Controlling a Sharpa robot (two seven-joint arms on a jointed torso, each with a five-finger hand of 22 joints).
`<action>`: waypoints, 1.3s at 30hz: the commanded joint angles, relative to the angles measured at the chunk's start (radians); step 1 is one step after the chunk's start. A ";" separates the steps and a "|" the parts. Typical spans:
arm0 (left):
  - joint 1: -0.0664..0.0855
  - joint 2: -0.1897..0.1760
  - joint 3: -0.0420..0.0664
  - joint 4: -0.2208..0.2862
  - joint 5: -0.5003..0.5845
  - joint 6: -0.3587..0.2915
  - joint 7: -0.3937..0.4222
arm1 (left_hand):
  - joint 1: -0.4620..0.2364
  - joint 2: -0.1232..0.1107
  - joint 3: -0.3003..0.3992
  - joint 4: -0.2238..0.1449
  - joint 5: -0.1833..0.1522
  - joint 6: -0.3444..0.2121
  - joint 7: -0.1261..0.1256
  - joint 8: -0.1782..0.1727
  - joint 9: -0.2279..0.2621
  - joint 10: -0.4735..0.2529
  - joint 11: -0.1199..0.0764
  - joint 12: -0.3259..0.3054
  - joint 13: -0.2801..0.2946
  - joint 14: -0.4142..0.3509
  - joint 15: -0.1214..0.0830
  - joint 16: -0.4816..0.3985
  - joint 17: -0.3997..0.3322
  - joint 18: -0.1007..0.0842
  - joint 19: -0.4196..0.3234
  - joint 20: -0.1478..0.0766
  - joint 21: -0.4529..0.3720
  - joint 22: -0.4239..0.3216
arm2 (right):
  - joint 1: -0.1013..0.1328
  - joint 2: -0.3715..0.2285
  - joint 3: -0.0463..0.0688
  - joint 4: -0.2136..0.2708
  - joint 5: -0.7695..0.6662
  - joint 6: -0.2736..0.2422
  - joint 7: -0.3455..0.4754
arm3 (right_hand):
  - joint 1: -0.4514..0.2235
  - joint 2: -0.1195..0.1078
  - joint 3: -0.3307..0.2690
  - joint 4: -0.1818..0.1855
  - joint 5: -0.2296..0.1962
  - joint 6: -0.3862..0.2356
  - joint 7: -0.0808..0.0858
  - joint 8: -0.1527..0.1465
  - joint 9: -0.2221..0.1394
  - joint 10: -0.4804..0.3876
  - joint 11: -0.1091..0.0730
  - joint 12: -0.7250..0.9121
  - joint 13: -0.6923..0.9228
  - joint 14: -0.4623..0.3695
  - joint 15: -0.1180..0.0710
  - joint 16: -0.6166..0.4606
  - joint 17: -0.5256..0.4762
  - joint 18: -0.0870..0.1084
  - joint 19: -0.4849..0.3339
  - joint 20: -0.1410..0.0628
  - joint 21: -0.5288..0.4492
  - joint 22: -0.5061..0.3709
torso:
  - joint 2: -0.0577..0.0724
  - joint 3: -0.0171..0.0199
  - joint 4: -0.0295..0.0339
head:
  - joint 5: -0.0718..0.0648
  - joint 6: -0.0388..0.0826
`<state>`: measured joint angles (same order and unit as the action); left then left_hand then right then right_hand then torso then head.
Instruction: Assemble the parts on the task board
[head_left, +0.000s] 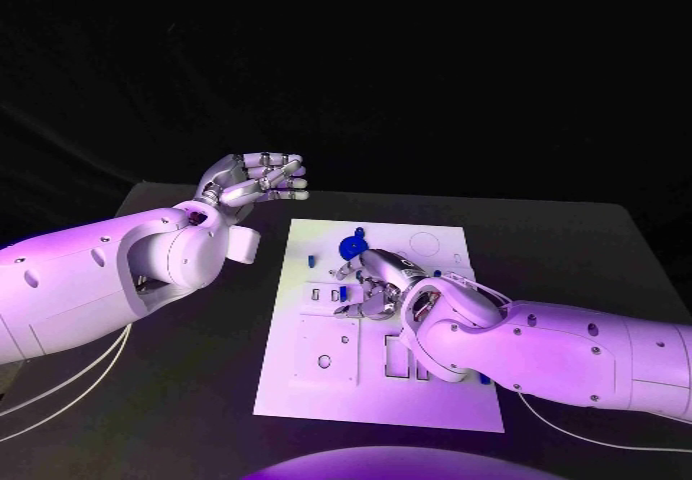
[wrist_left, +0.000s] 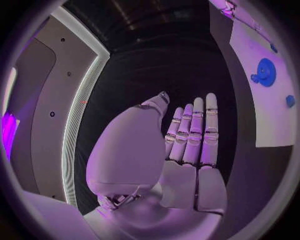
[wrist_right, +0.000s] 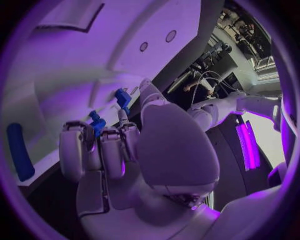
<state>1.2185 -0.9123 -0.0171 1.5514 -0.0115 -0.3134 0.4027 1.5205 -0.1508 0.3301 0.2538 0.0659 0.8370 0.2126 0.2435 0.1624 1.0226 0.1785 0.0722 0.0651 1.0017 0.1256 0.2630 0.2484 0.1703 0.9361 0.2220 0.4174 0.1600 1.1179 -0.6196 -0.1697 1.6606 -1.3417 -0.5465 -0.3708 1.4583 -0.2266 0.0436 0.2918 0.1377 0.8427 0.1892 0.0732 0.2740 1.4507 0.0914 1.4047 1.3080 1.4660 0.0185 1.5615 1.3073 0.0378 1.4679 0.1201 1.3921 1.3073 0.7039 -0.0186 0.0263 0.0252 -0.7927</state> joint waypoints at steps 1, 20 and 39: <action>0.001 0.002 0.001 -0.002 -0.046 -0.001 -0.018 | -0.013 -0.010 0.004 0.001 -0.004 0.011 0.016 -0.007 -0.002 0.011 -0.004 -0.005 0.001 0.029 -0.005 0.010 0.012 0.013 0.018 -0.007 0.020 0.007 | 0.004 -0.032 0.003 0.026 0.003 -0.074 0.067 | 0.008 -0.002 -0.013 0.003 0.005 -0.015 0.001 -0.007 -0.005 0.001 0.010 -0.003 0.111 0.093 0.007 -0.006 0.213 0.006 0.007 0.008 -0.003 0.152 | -0.004 0.0008 -0.0010 | 0.002 -0.001; 0.005 0.048 0.001 -0.014 -0.675 0.381 -0.728 | -0.240 0.044 0.053 0.037 -0.002 -0.117 -0.070 0.499 0.229 -0.019 -0.113 0.960 0.589 0.454 -0.123 1.157 1.042 -0.058 0.291 -0.116 0.905 0.835 | 0.175 -0.299 0.009 0.039 0.546 0.038 0.537 | 0.026 0.074 0.035 -0.006 -0.007 0.083 -0.034 0.108 0.022 -0.239 -0.022 -0.330 -0.176 -0.042 -0.021 -0.221 -0.195 0.118 -0.290 -0.015 -0.596 -0.190 | -0.041 0.0107 -0.0096 | 0.018 -0.014; 0.050 0.201 -0.021 -0.100 -0.922 0.523 -0.909 | -0.425 0.051 -0.024 0.040 -0.006 -0.065 -0.120 0.620 0.312 0.155 -0.156 1.150 0.836 0.510 -0.162 1.224 1.149 -0.086 0.379 -0.150 0.998 1.000 | 0.188 -0.286 0.007 -0.121 0.944 -0.031 0.685 | 0.019 0.053 0.140 -0.036 -0.007 0.033 0.055 0.062 -0.034 -0.464 0.101 -1.273 -1.192 -0.560 0.146 -1.338 -1.035 0.145 -0.753 0.165 -1.331 -0.843 | -0.048 0.0153 -0.0108 | 0.025 -0.024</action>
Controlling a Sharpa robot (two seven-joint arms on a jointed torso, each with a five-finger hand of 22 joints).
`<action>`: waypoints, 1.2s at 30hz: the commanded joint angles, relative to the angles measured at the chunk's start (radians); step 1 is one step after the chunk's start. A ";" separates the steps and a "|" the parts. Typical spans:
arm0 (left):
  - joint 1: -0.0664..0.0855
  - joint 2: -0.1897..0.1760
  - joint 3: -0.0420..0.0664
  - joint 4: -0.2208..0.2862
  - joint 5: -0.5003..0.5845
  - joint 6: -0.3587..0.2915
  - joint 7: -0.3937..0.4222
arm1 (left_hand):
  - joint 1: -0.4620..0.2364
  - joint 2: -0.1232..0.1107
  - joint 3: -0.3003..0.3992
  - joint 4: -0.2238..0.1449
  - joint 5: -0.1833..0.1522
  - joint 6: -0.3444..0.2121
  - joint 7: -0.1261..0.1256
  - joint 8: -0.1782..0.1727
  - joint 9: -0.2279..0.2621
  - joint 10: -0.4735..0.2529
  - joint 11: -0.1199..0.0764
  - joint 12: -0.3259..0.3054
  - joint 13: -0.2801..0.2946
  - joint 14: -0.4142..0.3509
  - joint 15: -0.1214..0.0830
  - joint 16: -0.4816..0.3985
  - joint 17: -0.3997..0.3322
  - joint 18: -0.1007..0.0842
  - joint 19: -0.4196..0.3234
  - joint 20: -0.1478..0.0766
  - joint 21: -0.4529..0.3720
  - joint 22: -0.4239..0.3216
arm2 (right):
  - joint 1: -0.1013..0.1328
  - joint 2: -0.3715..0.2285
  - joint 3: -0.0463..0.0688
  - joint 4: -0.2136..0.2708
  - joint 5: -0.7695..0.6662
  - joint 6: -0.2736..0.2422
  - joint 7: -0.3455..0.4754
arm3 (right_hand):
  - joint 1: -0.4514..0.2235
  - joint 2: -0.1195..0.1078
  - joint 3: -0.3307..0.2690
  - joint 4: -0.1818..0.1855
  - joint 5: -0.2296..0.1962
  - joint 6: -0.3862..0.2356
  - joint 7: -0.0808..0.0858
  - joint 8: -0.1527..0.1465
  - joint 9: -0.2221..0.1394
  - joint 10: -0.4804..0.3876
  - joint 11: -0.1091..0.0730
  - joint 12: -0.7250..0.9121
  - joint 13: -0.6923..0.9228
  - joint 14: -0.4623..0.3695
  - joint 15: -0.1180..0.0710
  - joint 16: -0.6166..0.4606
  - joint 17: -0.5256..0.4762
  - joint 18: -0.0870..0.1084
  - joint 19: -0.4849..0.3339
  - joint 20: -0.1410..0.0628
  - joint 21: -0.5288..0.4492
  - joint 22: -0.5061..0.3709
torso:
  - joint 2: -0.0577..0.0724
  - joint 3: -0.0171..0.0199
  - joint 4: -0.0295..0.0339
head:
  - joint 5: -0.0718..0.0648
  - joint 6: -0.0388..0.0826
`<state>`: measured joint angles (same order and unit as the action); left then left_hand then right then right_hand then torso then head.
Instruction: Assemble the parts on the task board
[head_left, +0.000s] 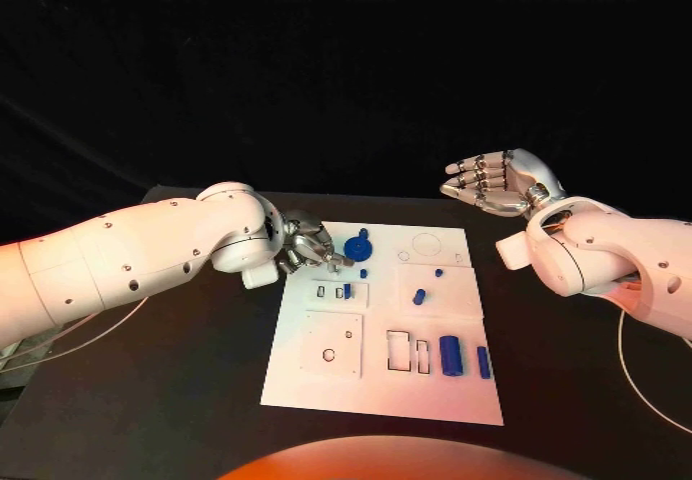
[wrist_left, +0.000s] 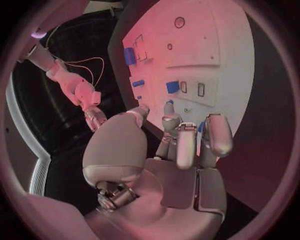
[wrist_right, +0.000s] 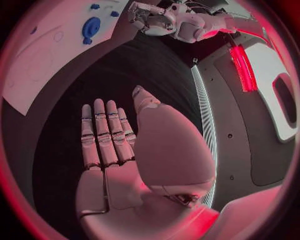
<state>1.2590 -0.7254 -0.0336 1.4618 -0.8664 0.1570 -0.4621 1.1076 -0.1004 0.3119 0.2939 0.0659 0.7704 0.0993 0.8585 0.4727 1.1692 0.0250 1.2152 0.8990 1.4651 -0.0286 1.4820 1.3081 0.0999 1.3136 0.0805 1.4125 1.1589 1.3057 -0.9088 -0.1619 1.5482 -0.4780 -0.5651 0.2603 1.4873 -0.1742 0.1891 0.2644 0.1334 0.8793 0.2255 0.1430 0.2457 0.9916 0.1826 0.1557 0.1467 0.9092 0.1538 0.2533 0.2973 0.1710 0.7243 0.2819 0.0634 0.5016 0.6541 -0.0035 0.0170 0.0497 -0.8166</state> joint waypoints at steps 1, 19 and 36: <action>0.013 0.022 -0.008 -0.016 -0.072 0.056 -0.046 | -0.012 0.000 -0.007 0.000 -0.006 0.002 -0.007 0.006 0.002 0.008 -0.003 0.008 0.002 0.046 -0.008 0.005 0.089 -0.016 0.002 -0.008 0.003 0.001 | 0.001 0.004 0.000 -0.012 0.082 -0.014 0.053 | -0.011 0.002 -0.011 -0.010 -0.002 -0.004 0.025 -0.013 -0.009 -0.008 0.016 -0.038 -0.047 -0.005 0.014 -0.047 -0.039 0.010 -0.009 0.005 -0.002 -0.059 | 0.002 -0.0005 -0.0008 | 0.001 -0.001; 0.033 0.102 -0.029 -0.081 -0.145 0.143 -0.066 | -0.044 0.005 -0.038 0.001 -0.007 -0.018 -0.007 0.017 0.028 -0.032 -0.003 -0.024 -0.049 0.038 -0.009 -0.005 0.071 -0.013 -0.010 -0.011 -0.002 -0.010 | 0.001 0.007 -0.001 -0.037 0.090 -0.051 0.037 | -0.015 0.001 -0.063 0.002 0.000 -0.017 0.050 -0.042 -0.028 -0.022 0.035 -0.086 -0.083 -0.005 0.030 -0.108 -0.089 0.003 -0.011 0.007 -0.002 -0.144 | 0.004 -0.0014 -0.0001 | 0.002 -0.019; 0.034 0.166 -0.037 -0.163 -0.126 0.227 -0.074 | -0.058 0.009 -0.053 0.001 -0.008 -0.026 -0.005 0.017 0.035 -0.046 -0.001 -0.035 -0.065 0.033 -0.007 -0.010 0.062 -0.012 -0.017 -0.009 -0.005 -0.017 | 0.001 0.017 -0.001 -0.047 0.091 -0.044 0.030 | -0.013 0.001 -0.069 0.005 0.001 -0.016 0.051 -0.044 -0.029 -0.022 0.036 -0.087 -0.083 -0.003 0.030 -0.112 -0.093 0.002 -0.014 0.007 -0.001 -0.152 | 0.003 -0.0013 0.0003 | 0.000 -0.031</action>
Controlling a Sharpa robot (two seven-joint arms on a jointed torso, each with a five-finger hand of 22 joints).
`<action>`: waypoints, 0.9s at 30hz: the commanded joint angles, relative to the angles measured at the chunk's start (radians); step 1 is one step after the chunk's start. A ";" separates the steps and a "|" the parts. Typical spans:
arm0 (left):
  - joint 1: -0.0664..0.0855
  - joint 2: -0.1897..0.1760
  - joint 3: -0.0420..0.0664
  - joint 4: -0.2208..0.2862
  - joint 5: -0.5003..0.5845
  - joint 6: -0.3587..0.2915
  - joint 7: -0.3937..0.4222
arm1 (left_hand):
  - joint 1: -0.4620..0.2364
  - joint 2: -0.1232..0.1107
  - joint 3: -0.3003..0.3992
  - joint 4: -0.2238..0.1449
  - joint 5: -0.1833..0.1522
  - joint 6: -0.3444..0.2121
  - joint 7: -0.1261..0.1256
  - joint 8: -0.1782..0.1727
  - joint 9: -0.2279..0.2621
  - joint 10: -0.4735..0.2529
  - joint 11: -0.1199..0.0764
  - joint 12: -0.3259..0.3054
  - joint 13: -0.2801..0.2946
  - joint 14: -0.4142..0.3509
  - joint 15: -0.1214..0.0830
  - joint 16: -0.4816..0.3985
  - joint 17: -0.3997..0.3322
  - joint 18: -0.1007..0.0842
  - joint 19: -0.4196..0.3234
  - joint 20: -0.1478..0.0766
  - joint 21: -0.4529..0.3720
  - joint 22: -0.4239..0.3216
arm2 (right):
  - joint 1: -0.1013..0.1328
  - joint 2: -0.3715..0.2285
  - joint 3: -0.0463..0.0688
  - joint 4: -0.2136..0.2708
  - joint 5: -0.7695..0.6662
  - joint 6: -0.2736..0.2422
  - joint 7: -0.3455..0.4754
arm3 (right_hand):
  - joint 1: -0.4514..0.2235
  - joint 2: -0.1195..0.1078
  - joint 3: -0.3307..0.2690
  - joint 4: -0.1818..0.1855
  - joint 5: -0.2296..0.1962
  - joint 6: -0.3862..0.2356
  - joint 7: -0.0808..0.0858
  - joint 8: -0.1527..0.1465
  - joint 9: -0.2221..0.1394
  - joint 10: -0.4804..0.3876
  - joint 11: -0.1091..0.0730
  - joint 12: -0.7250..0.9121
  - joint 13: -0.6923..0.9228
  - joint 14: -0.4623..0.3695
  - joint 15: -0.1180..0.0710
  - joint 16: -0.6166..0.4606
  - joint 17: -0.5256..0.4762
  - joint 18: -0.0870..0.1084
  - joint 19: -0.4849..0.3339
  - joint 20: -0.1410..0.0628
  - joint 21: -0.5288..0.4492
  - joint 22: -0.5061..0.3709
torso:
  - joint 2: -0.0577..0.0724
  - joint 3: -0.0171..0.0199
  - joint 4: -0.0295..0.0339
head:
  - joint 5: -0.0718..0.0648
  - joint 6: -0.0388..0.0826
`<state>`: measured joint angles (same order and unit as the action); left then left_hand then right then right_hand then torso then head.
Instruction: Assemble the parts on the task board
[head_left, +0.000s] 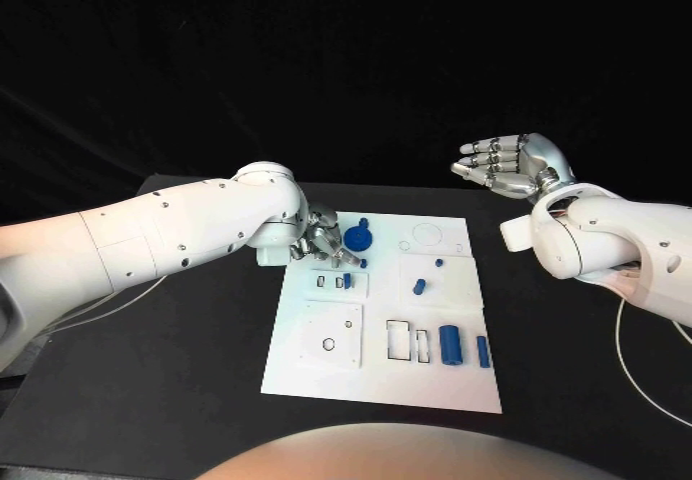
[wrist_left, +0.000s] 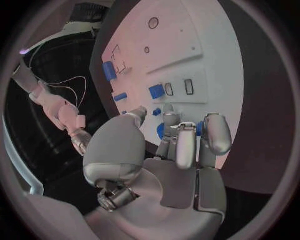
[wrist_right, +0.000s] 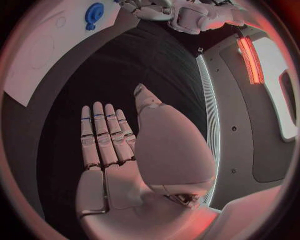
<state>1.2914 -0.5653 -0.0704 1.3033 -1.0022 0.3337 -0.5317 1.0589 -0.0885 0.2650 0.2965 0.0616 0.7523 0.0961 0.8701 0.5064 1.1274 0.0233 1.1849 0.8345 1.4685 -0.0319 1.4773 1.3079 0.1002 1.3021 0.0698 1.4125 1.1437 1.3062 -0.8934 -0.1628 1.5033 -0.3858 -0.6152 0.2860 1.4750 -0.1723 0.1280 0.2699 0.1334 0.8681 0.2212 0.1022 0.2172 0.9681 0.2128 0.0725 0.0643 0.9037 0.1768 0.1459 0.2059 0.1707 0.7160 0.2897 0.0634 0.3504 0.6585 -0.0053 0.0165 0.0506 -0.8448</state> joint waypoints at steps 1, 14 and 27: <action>0.001 0.007 -0.001 -0.007 0.013 0.054 -0.004 | -0.009 -0.002 -0.007 -0.001 -0.004 -0.008 -0.002 0.006 0.001 -0.006 0.001 -0.006 -0.003 0.030 -0.003 -0.006 0.063 -0.013 -0.004 0.001 -0.005 0.000 | 0.000 0.003 0.000 -0.002 -0.001 0.007 0.004 | 0.000 0.000 -0.008 0.000 0.001 -0.005 0.055 -0.003 -0.001 0.002 0.005 -0.004 -0.001 0.002 0.007 -0.005 -0.002 0.002 -0.005 0.000 -0.002 -0.001 | -0.001 0.0006 0.0017 | -0.003 -0.002; 0.000 0.019 -0.006 -0.014 0.047 0.083 -0.003 | -0.005 0.009 -0.008 -0.003 -0.002 -0.014 0.000 0.004 0.005 -0.021 0.002 -0.018 -0.022 0.027 -0.002 -0.008 0.059 -0.012 -0.007 0.003 -0.006 -0.002 | 0.000 0.011 -0.001 -0.009 -0.003 0.019 -0.005 | 0.006 0.001 -0.009 -0.002 0.001 -0.003 0.054 -0.003 -0.002 0.003 0.005 -0.004 0.000 0.004 0.007 -0.008 -0.005 0.002 -0.006 0.000 -0.001 -0.007 | -0.001 0.0004 0.0015 | -0.002 -0.002; -0.001 0.028 -0.016 -0.015 0.058 0.100 -0.005 | 0.015 0.023 -0.007 -0.003 -0.001 -0.022 0.002 0.001 0.011 -0.041 0.005 -0.035 -0.048 0.025 0.000 -0.010 0.055 -0.011 -0.012 0.005 -0.008 -0.006 | 0.000 0.014 -0.001 -0.015 -0.004 0.023 -0.010 | 0.010 0.004 -0.009 -0.003 0.000 0.000 0.054 -0.003 -0.002 0.006 0.004 -0.004 0.000 0.007 0.007 -0.010 -0.007 0.002 -0.007 -0.001 -0.001 -0.011 | 0.000 0.0003 0.0007 | 0.000 0.000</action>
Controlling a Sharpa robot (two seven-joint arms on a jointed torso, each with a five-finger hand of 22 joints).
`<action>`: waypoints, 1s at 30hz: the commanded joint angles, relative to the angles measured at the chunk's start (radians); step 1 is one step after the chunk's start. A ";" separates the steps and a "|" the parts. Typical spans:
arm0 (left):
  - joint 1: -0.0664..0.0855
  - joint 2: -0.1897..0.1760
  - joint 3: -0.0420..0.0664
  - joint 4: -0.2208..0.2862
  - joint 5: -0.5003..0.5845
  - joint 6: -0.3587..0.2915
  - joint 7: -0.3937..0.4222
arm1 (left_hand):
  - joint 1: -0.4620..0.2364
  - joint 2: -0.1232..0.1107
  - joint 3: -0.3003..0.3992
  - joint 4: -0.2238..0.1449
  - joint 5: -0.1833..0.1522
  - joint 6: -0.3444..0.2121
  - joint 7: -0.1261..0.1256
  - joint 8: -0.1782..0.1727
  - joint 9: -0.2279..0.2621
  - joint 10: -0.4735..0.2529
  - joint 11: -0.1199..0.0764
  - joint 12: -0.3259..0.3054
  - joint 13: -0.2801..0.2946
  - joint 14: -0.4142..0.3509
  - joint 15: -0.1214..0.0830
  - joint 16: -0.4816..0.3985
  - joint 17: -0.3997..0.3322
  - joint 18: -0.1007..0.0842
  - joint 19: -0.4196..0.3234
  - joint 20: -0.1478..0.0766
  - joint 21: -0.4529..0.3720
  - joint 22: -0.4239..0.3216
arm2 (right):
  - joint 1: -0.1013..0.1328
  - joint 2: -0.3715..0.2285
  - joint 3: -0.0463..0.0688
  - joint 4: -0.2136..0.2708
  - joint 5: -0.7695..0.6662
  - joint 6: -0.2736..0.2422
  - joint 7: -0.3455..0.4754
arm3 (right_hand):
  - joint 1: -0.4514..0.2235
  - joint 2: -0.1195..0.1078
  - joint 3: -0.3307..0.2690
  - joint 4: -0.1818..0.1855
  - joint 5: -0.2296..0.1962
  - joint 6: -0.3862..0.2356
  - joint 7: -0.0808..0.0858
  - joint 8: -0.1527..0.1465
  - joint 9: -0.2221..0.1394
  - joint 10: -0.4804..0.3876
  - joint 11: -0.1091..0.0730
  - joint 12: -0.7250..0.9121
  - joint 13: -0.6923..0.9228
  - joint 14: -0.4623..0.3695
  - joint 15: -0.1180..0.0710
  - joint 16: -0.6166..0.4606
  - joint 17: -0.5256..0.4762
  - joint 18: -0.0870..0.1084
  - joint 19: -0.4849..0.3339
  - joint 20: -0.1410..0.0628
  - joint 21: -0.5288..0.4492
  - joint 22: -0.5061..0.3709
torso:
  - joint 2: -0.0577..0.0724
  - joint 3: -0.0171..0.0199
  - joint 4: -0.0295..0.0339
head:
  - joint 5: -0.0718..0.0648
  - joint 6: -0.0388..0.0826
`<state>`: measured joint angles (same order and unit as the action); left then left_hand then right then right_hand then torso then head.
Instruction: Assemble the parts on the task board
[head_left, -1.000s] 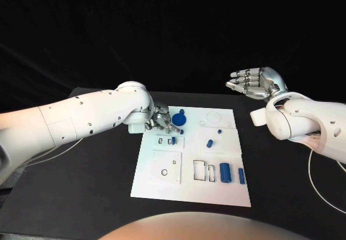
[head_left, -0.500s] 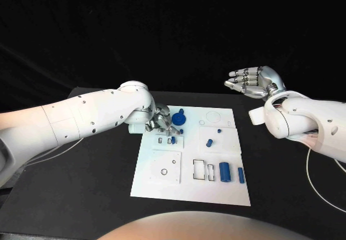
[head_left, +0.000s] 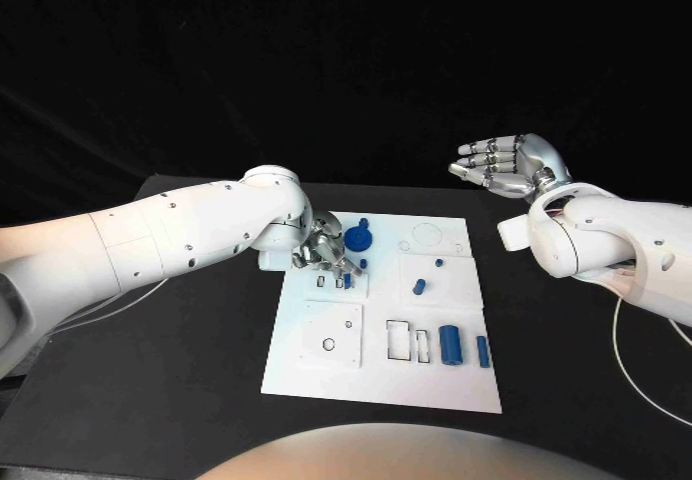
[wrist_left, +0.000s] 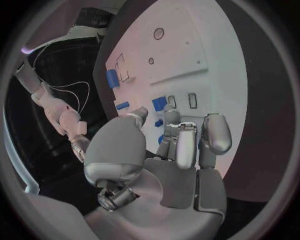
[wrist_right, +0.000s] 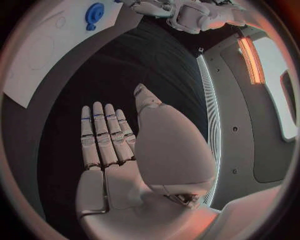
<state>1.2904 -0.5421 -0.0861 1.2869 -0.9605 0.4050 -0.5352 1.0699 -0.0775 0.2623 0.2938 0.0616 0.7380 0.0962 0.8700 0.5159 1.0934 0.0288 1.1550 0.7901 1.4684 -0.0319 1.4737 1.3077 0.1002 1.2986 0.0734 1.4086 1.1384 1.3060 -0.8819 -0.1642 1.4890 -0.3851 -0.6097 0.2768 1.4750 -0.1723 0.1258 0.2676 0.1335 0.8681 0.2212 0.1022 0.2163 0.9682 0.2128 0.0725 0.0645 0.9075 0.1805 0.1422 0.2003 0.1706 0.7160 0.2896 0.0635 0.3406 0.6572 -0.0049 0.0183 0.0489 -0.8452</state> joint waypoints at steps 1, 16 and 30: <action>0.000 0.006 -0.001 0.001 0.017 0.029 -0.001 | 0.005 0.014 -0.004 -0.001 0.000 -0.008 0.003 0.000 0.002 -0.008 -0.001 -0.006 -0.004 0.025 0.000 -0.007 0.055 -0.011 -0.009 0.001 -0.004 -0.001 | 0.000 0.003 0.000 -0.001 -0.005 0.018 -0.001 | 0.010 0.004 -0.007 0.000 0.000 0.000 0.054 -0.003 -0.001 0.006 0.004 -0.004 0.000 0.003 0.003 -0.006 -0.001 0.002 -0.007 0.000 -0.001 -0.002 | 0.001 0.0001 -0.0013 | 0.002 0.000; -0.003 0.014 -0.007 -0.007 0.027 0.029 -0.002 | 0.036 0.047 0.012 -0.001 0.000 -0.013 0.005 -0.006 0.010 -0.015 0.002 -0.014 -0.014 0.023 0.003 -0.007 0.054 -0.011 -0.010 0.004 -0.003 0.001 | 0.000 0.006 -0.001 -0.009 -0.005 0.019 -0.004 | 0.011 0.004 -0.007 0.000 0.000 0.001 0.053 -0.003 -0.001 0.006 0.004 -0.004 0.000 0.004 0.003 -0.006 -0.002 0.002 -0.006 0.000 -0.001 -0.002 | 0.000 0.0005 -0.0009 | 0.002 -0.002; -0.004 0.016 -0.007 -0.011 0.043 0.008 -0.001 | 0.137 0.069 0.088 -0.005 0.001 -0.011 0.000 -0.010 0.028 -0.012 -0.004 -0.014 -0.016 0.024 -0.001 -0.006 0.056 -0.011 -0.010 0.004 0.000 0.006 | -0.001 0.010 -0.002 -0.016 -0.005 0.021 -0.008 | 0.011 0.005 -0.007 0.000 0.000 0.001 0.053 -0.003 -0.001 0.007 0.004 -0.004 0.000 0.004 0.003 -0.007 -0.002 0.003 -0.006 0.000 0.000 -0.004 | 0.000 0.0015 -0.0004 | 0.000 -0.001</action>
<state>1.2867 -0.5286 -0.0937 1.2763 -0.9320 0.4170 -0.5376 1.2025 -0.0084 0.3481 0.2890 0.0616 0.7276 0.0998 0.8650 0.5432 1.0863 0.0288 1.1463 0.7753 1.4684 -0.0318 1.4702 1.3077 0.1002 1.2953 0.0768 1.4086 1.1447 1.3052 -0.8730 -0.1657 1.4736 -0.3851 -0.6047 0.2692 1.4791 -0.1683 0.1258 0.2676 0.1335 0.8681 0.2212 0.1022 0.2166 0.9718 0.2162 0.0725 0.0646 0.9075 0.1805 0.1422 0.1997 0.1705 0.7161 0.2895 0.0635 0.3378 0.6575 -0.0035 0.0174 0.0501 -0.8471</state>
